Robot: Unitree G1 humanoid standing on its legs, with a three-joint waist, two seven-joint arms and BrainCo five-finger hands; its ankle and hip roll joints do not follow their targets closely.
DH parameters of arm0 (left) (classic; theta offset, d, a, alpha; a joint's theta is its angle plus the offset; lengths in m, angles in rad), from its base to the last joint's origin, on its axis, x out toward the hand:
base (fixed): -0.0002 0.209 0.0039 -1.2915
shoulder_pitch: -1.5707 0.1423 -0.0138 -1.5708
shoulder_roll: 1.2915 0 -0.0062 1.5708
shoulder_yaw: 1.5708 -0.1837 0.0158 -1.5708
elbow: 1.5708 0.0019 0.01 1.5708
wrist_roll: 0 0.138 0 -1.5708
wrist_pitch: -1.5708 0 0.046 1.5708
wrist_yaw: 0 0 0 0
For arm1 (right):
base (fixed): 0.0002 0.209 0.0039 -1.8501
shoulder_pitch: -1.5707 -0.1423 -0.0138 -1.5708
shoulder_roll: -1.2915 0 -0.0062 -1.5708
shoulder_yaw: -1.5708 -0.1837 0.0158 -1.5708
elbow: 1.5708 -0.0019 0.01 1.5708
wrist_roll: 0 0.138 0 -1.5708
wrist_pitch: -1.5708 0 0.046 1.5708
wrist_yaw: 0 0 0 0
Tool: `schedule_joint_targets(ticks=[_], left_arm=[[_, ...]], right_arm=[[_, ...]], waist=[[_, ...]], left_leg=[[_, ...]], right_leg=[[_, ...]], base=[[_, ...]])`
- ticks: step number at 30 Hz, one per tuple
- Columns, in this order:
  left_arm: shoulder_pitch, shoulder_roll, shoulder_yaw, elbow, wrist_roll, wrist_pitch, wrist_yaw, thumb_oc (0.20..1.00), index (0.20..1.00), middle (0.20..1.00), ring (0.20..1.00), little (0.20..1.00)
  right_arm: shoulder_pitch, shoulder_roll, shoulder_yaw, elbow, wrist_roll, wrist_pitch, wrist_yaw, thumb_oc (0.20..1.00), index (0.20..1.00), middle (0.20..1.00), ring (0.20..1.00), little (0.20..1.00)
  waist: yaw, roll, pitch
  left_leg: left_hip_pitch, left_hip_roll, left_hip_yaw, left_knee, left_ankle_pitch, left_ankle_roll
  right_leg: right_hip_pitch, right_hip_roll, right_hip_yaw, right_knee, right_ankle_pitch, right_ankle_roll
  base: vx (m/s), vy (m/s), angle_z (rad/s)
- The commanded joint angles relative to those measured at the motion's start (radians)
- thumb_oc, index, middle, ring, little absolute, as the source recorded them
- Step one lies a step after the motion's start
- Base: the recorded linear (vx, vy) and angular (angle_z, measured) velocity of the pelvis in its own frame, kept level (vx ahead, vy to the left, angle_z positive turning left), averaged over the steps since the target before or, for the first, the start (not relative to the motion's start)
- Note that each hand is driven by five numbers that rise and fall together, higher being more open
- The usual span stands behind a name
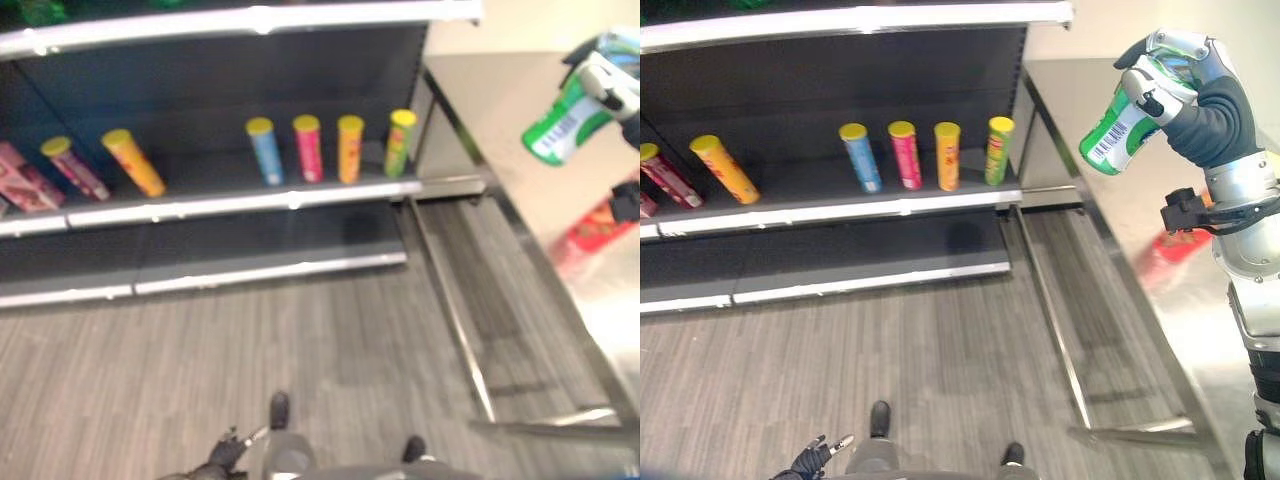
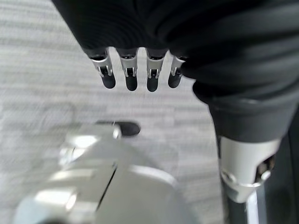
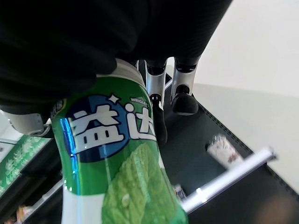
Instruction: Put the goods on the table back onto the shelves and tidy them up.
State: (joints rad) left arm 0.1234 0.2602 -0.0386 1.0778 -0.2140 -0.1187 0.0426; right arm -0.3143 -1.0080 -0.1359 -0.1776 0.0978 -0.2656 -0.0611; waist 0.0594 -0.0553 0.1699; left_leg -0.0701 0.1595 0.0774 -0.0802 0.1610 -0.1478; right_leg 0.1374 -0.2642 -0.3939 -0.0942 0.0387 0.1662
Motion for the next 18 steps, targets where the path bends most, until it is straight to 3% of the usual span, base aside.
schedule_joint_targets(ticks=[1,2,4,5,6,7,9,10,12,14,15,16,17,18], left_arm=[[-0.038,0.044,-0.026,0.004,0.056,-0.019,0.015,1.0,1.0,1.0,1.0,1.0],[-0.038,0.045,-0.026,0.004,0.056,-0.018,0.015,1.0,1.0,1.0,1.0,1.0],[-0.035,0.071,-0.029,-0.017,0.074,-0.014,0.016,1.0,1.0,1.0,1.0,1.0],[-0.035,0.071,-0.029,-0.017,0.074,-0.013,0.016,1.0,1.0,1.0,1.0,1.0],[-0.034,0.087,-0.033,-0.03,0.077,-0.01,0.017,1.0,1.0,1.0,1.0,1.0],[-0.034,0.087,-0.033,-0.03,0.077,-0.009,0.017,1.0,1.0,1.0,1.0,1.0],[-0.036,0.099,-0.034,-0.042,0.083,-0.008,0.013,1.0,1.0,1.0,1.0,1.0],[-0.04,0.101,-0.03,-0.04,0.08,-0.01,0.013,1.0,1.0,1.0,1.0,1.0],[-0.04,0.1,-0.027,-0.053,0.072,-0.013,0.006,1.0,1.0,1.0,1.0,1.0],[-0.046,0.093,-0.03,-0.047,0.068,-0.012,0.0,1.0,1.0,1.0,1.0,1.0],[-0.047,0.093,-0.03,-0.047,0.068,-0.013,0.0,1.0,1.0,1.0,1.0,1.0],[-0.06,0.089,-0.025,-0.04,0.063,-0.009,-0.003,1.0,1.0,1.0,1.0,1.0],[-0.061,0.089,-0.024,-0.039,0.063,-0.009,-0.003,1.0,1.0,1.0,1.0,1.0],[-0.08,0.077,-0.027,-0.037,0.065,-0.006,-0.001,1.0,1.0,1.0,1.0,1.0]], right_arm=[[-0.052,-0.028,-0.018,-0.011,-0.063,0.017,-0.055,0.2,0.2,0.2,0.2,0.2],[-0.052,-0.027,-0.018,-0.011,-0.063,0.017,-0.055,0.2,0.2,0.2,0.2,0.2],[-0.046,-0.039,-0.026,0.005,-0.105,0.04,-0.071,0.2,0.2,0.2,0.2,0.2],[-0.046,-0.039,-0.026,0.005,-0.105,0.04,-0.071,0.2,0.2,0.2,0.2,0.2],[-0.053,-0.047,-0.026,0.005,-0.113,0.041,-0.085,0.2,0.2,0.2,0.2,0.2],[-0.053,-0.047,-0.026,0.005,-0.113,0.041,-0.085,0.2,0.2,0.2,0.2,0.2],[-0.049,-0.052,-0.03,0.002,-0.122,0.036,-0.088,0.2,0.2,0.2,0.2,0.2],[-0.044,-0.063,-0.035,0.001,-0.12,0.036,-0.084,0.2,0.2,0.2,0.2,0.2],[-0.056,-0.078,-0.039,0.004,-0.108,0.035,-0.085,0.2,0.2,0.2,0.2,0.2],[-0.077,-0.083,-0.031,0.006,-0.098,0.029,-0.089,0.2,0.2,0.2,0.2,0.2],[-0.079,-0.083,-0.029,0.007,-0.098,0.029,-0.089,0.2,0.2,0.2,0.2,0.2],[-0.085,-0.093,-0.027,0.015,-0.092,0.027,-0.095,0.2,0.2,0.2,0.2,0.2],[-0.087,-0.093,-0.026,0.016,-0.092,0.026,-0.095,0.2,0.2,0.2,0.2,0.2],[-0.095,-0.112,-0.026,0.014,-0.095,0.025,-0.104,0.2,0.2,0.2,0.2,0.2]], waist=[[0.031,0.008,-0.042],[0.031,0.005,-0.044],[0.029,0.006,-0.03],[0.031,0.003,-0.03],[0.016,0.006,-0.014],[0.018,0.004,-0.014],[0.003,0.015,-0.003],[-0.008,0.02,0.001],[-0.012,0.029,0.008],[-0.025,0.018,0.021],[-0.026,0.019,0.02],[-0.044,0.002,0.032],[-0.045,0.001,0.032],[-0.061,-0.023,0.034]], left_leg=[[0.047,-0.011,-0.012,0.01,-0.134,0.025],[0.042,-0.016,-0.011,0.01,-0.13,0.028],[0.088,-0.127,-0.032,0.002,-0.17,0.102],[0.087,-0.132,-0.029,0.003,-0.17,0.105],[0.112,-0.171,-0.047,-0.007,-0.182,0.136],[0.111,-0.173,-0.045,-0.006,-0.182,0.137],[0.119,-0.173,-0.063,-0.007,-0.193,0.147],[0.126,-0.169,-0.07,-0.007,-0.196,0.146],[0.137,-0.162,-0.077,-0.007,-0.202,0.142],[0.168,-0.17,-0.088,-0.007,-0.222,0.139],[0.165,-0.168,-0.088,-0.007,-0.219,0.138],[0.202,-0.182,-0.109,-0.007,-0.244,0.138],[0.2,-0.184,-0.11,-0.007,-0.241,0.138],[0.233,-0.201,-0.136,-0.007,-0.264,0.135]], right_leg=[[0.042,-0.047,-0.031,0.11,-0.076,0.038],[0.037,-0.052,-0.03,0.112,-0.073,0.04],[-0.024,-0.179,0.019,0.325,0.05,0.03],[-0.03,-0.185,0.024,0.332,0.049,0.032],[-0.083,-0.213,0.064,0.443,0.124,0.017],[-0.088,-0.216,0.068,0.447,0.123,0.018],[-0.143,-0.163,0.122,0.509,0.072,-0.003],[-0.181,-0.107,0.151,0.5,0.017,-0.019],[-0.214,-0.031,0.154,0.421,-0.038,-0.027],[-0.264,0.051,0.144,0.303,-0.032,-0.023],[-0.262,0.053,0.142,0.293,-0.025,-0.024],[-0.302,0.121,0.168,0.174,0.024,-0.001],[-0.301,0.12,0.167,0.166,0.03,-0.001],[-0.318,0.16,0.191,0.089,0.073,0.014]], base=[[0.09,0.259,0.4],[0.12,0.424,0.3],[0.14,0.565,0.18],[0.13,0.564,0.23],[0.05,0.281,0.35],[0.08,0.335,0.32],[0.07,0.147,0.11],[0.11,0.113,0.07],[0.14,0.038,0.19],[0.15,-0.017,-0.06],[0.26,-0.031,-0.23],[0.18,-0.005,-0.01],[0.43,-0.015,0.3],[0.24,-0.008,0.54]])
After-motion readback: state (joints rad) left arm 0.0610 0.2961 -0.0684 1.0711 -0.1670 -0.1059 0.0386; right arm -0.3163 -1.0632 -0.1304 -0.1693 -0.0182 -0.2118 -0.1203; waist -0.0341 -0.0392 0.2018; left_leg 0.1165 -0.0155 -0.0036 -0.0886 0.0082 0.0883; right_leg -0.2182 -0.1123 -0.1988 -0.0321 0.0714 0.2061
